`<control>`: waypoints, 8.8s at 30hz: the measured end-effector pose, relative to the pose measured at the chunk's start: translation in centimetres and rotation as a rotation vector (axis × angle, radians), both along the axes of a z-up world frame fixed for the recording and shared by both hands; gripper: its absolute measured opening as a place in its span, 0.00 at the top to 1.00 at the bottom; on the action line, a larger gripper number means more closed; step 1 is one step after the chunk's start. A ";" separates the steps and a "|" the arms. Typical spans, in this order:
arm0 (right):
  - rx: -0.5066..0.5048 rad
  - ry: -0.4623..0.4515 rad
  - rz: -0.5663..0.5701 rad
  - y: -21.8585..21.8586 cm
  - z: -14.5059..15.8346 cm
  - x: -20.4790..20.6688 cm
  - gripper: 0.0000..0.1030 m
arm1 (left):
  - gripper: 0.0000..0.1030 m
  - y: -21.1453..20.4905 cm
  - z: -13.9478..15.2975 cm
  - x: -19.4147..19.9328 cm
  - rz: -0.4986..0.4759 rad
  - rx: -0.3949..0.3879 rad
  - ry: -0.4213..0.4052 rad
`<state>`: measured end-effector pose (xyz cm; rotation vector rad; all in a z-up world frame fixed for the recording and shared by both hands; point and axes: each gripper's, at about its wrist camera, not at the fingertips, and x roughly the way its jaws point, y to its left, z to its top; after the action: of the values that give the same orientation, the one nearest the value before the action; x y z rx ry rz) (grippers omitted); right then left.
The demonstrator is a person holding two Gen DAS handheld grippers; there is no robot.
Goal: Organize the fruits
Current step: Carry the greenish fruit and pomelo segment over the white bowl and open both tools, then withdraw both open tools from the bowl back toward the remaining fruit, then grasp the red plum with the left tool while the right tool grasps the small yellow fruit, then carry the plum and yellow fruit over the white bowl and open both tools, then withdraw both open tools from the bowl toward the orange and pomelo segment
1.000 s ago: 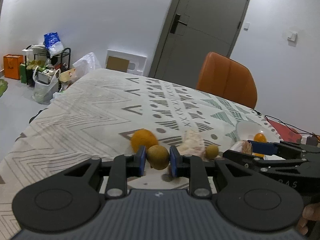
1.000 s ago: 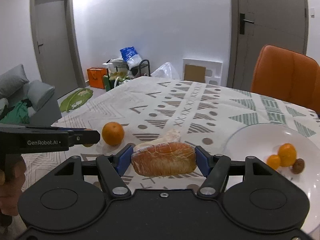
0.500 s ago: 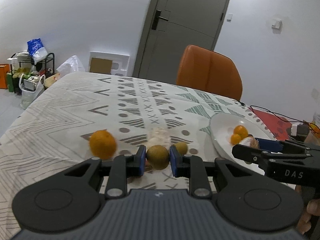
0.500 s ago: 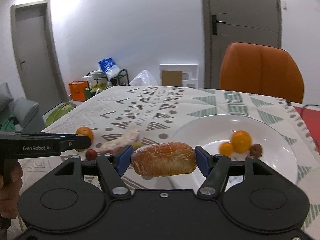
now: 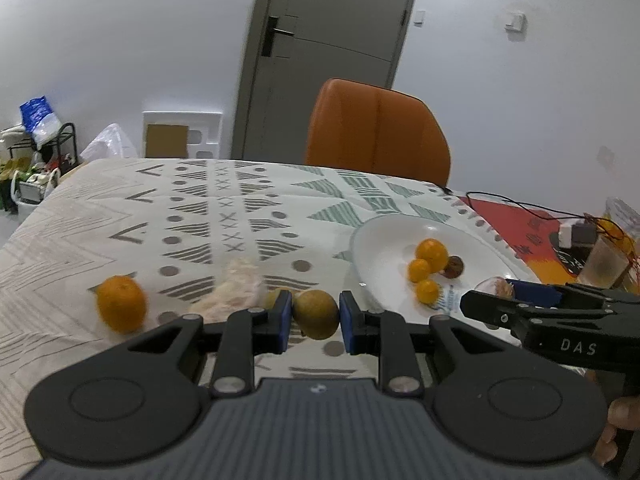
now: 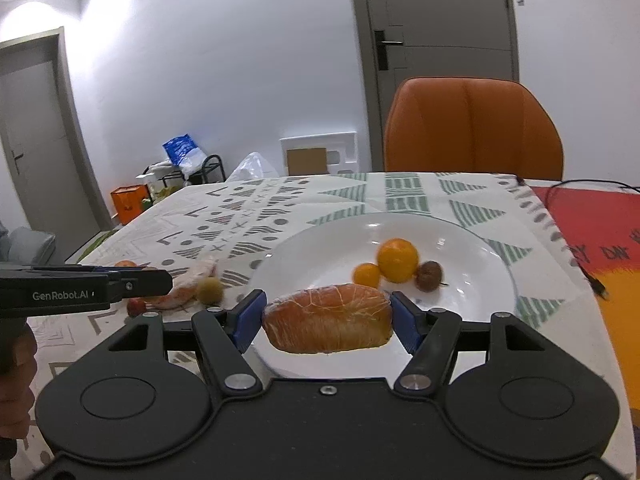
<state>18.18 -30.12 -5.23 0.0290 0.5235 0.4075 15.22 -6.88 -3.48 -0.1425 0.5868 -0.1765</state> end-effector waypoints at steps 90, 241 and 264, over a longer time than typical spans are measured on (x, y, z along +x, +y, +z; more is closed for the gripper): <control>-0.005 -0.001 0.163 6.7 0.2 -0.6 0.05 | 0.30 6.4 -2.6 -1.0 0.198 -0.028 0.059; 0.055 -0.011 -0.056 -2.8 -0.2 -1.5 0.11 | 0.20 -1.9 1.1 0.5 0.067 0.103 -0.002; 0.076 -0.003 0.083 2.5 0.3 -0.7 0.00 | 0.17 4.7 0.6 -0.9 0.188 0.105 0.006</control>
<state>17.47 -27.61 -4.98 0.0802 0.5073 0.5081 14.28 -2.21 -2.91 -0.0959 0.5844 0.0373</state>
